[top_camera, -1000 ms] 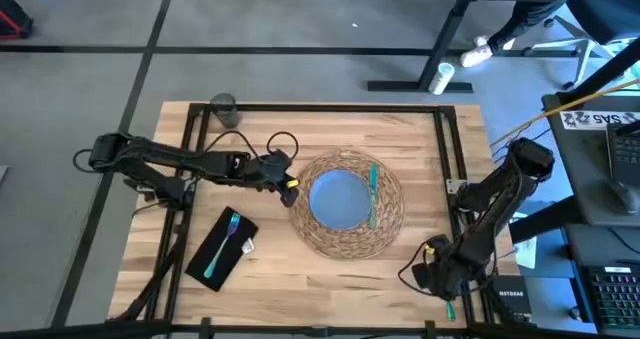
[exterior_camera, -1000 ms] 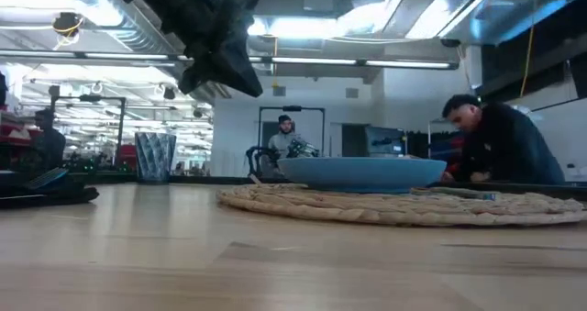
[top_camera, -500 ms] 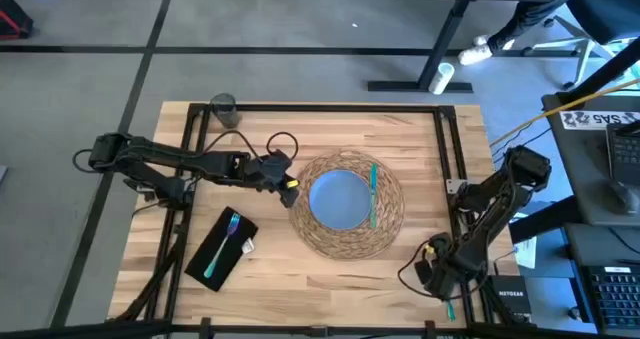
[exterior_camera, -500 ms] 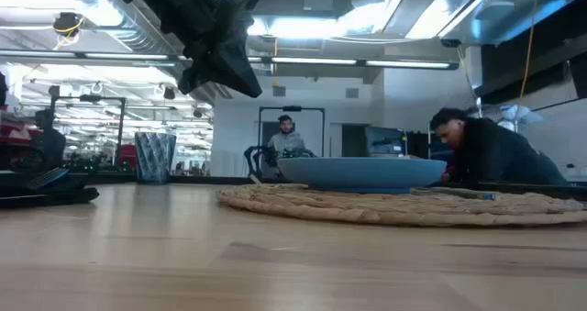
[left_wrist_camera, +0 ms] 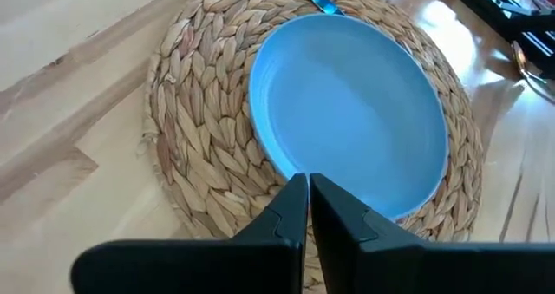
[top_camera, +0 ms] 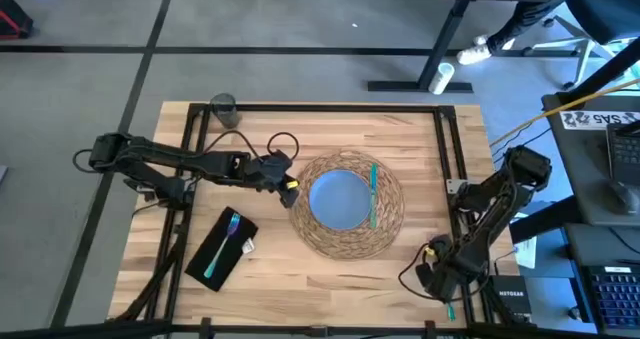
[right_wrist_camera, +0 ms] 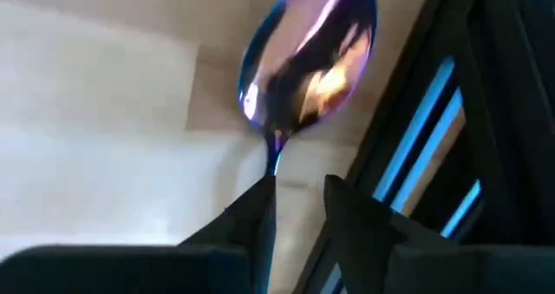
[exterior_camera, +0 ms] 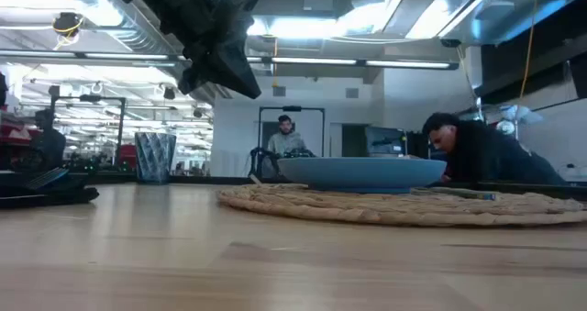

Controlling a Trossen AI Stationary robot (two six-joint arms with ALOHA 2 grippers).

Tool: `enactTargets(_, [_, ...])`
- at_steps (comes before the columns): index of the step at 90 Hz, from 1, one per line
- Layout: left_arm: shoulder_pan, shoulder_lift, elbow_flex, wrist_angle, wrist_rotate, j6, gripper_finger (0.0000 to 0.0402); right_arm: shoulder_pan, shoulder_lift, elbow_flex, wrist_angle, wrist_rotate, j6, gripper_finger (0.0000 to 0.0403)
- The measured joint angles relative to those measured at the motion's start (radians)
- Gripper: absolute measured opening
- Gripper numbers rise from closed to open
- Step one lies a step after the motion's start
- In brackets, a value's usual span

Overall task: Set table place
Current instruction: Put the blue spoon beside the blue knife

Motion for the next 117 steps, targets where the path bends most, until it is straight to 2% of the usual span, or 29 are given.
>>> enactTargets(45, [0.000,0.000,0.000,0.001,0.000,-0.003,0.0000,0.001,0.003,0.027,-0.025,0.044,-0.008,0.0086])
enactTargets(53, [0.000,0.000,0.000,0.002,0.000,-0.003,0.0000,0.001,0.003,0.030,-0.027,0.056,-0.026,0.0070])
enactTargets(60, [0.000,0.000,0.000,0.002,0.000,-0.003,0.0000,0.003,0.007,0.056,-0.067,0.078,-0.044,0.0038])
enactTargets(66, [0.000,0.000,0.000,0.002,0.000,-0.003,0.0000,-0.001,0.010,0.093,-0.109,0.145,-0.052,0.0011])
enactTargets(74, [0.000,0.000,0.000,0.001,-0.001,-0.003,0.0000,-0.006,0.007,0.129,-0.177,0.207,-0.056,0.0008])
enactTargets(82, [0.000,0.000,0.000,0.005,0.000,-0.004,0.0000,-0.010,0.008,0.130,-0.185,0.207,-0.059,0.0003])
enactTargets(117, [-0.006,0.000,0.000,0.007,-0.001,-0.006,0.0000,-0.015,0.007,-0.056,-0.084,0.151,-0.069,0.0000])
